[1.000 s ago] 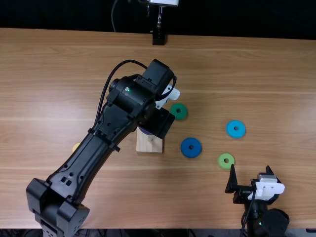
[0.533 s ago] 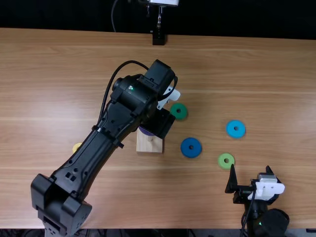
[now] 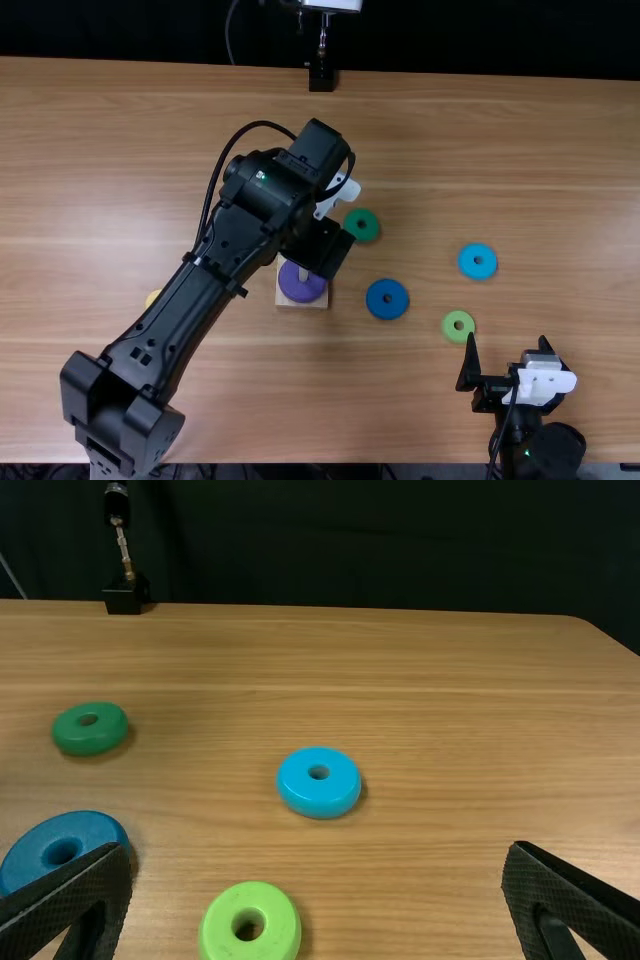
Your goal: Build the Hanoi tower: stack the rings onto the peg from bottom to top in this color order: purple, dark blue, light blue, dark green, light green, yellow, orange.
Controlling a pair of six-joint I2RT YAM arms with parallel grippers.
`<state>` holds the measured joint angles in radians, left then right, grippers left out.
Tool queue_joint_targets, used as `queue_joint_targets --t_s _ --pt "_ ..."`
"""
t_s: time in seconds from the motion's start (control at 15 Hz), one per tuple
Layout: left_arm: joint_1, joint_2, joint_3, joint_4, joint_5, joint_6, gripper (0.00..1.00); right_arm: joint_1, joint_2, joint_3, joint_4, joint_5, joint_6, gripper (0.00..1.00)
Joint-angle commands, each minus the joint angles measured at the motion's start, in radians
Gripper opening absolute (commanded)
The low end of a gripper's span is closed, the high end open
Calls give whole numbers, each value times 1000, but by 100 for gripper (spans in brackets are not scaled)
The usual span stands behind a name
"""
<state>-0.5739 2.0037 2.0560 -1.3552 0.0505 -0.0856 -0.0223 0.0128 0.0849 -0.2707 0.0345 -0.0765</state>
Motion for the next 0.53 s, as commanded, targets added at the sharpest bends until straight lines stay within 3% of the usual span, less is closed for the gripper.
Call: queue_joint_targets --t_s 0.0,0.33,0.47 --pt "23 -2 72 2 -14 -1 100 -7 -13 -66 -65 21 1 100" --pt "140 -114 138 8 -10 -6 100 -7 -13 -66 -65 21 1 100" --pt "207 -218 70 10 -32 -8 100 -7 -13 -66 -67 21 1 100"
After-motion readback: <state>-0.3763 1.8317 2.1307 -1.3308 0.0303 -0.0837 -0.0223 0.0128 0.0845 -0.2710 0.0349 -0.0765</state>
